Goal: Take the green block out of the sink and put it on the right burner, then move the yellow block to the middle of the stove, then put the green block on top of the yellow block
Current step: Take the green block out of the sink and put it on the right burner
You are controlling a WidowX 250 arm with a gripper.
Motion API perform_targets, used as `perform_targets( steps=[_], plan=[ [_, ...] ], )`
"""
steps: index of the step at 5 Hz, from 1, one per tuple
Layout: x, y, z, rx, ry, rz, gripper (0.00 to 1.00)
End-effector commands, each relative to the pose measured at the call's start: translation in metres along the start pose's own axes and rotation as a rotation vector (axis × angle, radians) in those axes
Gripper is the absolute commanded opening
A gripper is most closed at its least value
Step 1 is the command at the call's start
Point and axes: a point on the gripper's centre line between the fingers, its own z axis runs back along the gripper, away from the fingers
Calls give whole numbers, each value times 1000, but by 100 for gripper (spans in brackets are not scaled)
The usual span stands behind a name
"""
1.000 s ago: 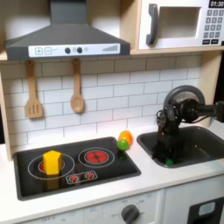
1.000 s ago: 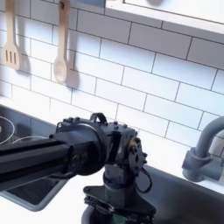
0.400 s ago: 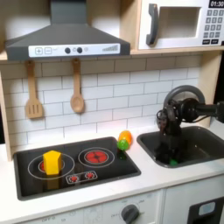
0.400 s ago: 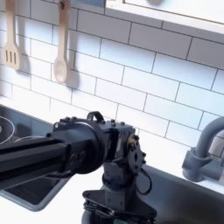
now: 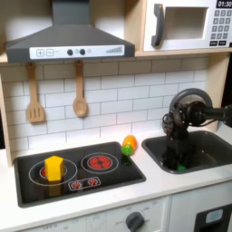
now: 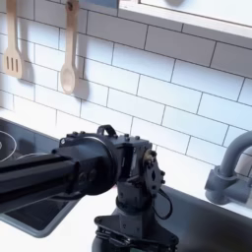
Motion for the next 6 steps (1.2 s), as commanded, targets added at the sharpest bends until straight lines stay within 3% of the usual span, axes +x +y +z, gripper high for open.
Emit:
perform_targets(
  steps=[1, 2, 4, 6],
  plan=[
    [-2, -10, 8, -31, 15, -5, 0],
    [-5, -17, 14, -33, 23, -20, 0],
    [-6, -20, 46, -45, -28, -3, 0],
    [-8, -17, 62, -51, -47, 12, 0]
  ],
)
